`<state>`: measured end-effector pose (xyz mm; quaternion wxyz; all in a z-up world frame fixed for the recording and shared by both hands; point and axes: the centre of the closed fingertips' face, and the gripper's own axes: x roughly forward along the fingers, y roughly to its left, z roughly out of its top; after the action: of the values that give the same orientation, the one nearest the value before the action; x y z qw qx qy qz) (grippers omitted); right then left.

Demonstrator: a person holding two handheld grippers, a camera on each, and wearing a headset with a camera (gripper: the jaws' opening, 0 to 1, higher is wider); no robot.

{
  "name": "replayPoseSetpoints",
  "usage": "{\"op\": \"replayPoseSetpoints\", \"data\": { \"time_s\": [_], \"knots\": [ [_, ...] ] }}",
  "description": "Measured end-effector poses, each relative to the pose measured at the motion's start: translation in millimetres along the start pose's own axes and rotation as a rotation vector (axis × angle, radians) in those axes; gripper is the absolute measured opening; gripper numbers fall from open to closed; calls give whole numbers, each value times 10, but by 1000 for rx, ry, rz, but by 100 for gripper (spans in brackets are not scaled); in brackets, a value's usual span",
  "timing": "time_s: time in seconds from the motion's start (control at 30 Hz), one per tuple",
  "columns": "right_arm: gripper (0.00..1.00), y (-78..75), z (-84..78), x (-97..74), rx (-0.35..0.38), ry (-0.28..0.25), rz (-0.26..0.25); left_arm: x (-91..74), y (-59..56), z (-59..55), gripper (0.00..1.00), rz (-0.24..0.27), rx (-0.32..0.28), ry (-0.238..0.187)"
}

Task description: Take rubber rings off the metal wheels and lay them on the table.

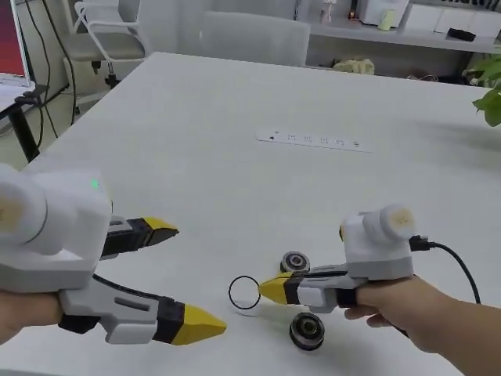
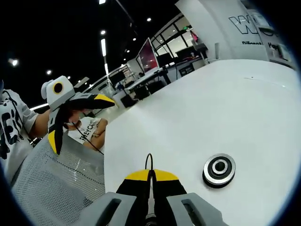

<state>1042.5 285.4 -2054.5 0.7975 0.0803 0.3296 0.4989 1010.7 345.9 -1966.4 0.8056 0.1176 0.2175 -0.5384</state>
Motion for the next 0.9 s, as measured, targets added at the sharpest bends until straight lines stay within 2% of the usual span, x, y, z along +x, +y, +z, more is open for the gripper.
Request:
{"op": "replayPoseSetpoints", "data": {
  "time_s": [0.2, 0.63, 0.9],
  "knots": [
    [0, -17, -68, 19, -34, 30, -18, 11, -3, -6, 82, -2, -2, 2],
    [1, -76, -50, -33, -55, 23, -35, 36, -11, 6, 82, -8, -1, 5],
    [6, -56, 37, -81, -58, -4, -29, 52, -13, 20, 81, -13, 0, 5]
  ]
}}
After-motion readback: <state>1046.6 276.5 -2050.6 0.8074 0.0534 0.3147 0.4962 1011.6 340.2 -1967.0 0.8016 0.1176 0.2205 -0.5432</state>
